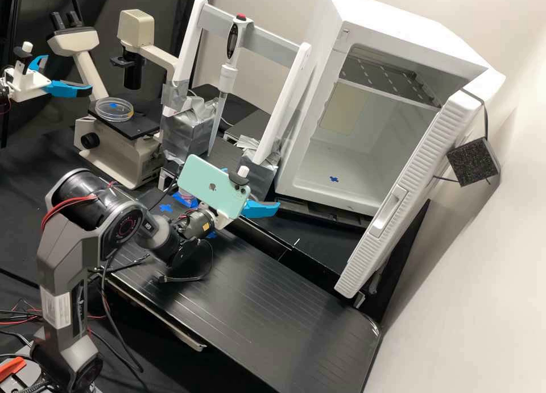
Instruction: Move the petri dish to the bench
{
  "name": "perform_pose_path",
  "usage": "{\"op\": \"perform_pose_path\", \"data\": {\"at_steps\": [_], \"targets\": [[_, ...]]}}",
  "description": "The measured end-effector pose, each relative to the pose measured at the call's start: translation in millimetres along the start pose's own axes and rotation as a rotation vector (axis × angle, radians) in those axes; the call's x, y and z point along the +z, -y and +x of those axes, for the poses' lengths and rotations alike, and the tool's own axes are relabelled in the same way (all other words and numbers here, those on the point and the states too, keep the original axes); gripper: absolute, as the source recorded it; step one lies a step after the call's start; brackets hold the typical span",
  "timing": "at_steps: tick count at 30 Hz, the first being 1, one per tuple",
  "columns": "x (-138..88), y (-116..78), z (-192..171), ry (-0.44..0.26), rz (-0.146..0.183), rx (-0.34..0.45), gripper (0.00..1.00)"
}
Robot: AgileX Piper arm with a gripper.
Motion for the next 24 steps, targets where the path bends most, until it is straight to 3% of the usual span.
{"op": "perform_pose_path", "data": {"at_steps": [9,14,19,22,24], "targets": [[1.1,0.6,-2.0,-0.003,0.000,0.005,1.00],[0.0,-2.1,-29.8,-0.036,0.001,0.019,1.00],[-18.7,-2.4,-67.6,-0.155,0.020,0.034,1.00],[-44.6,4.2,-93.7,-0.293,0.025,0.012,1.00],[-65.3,13.7,-108.2,-0.398,0.000,-0.024,1.00]]}}
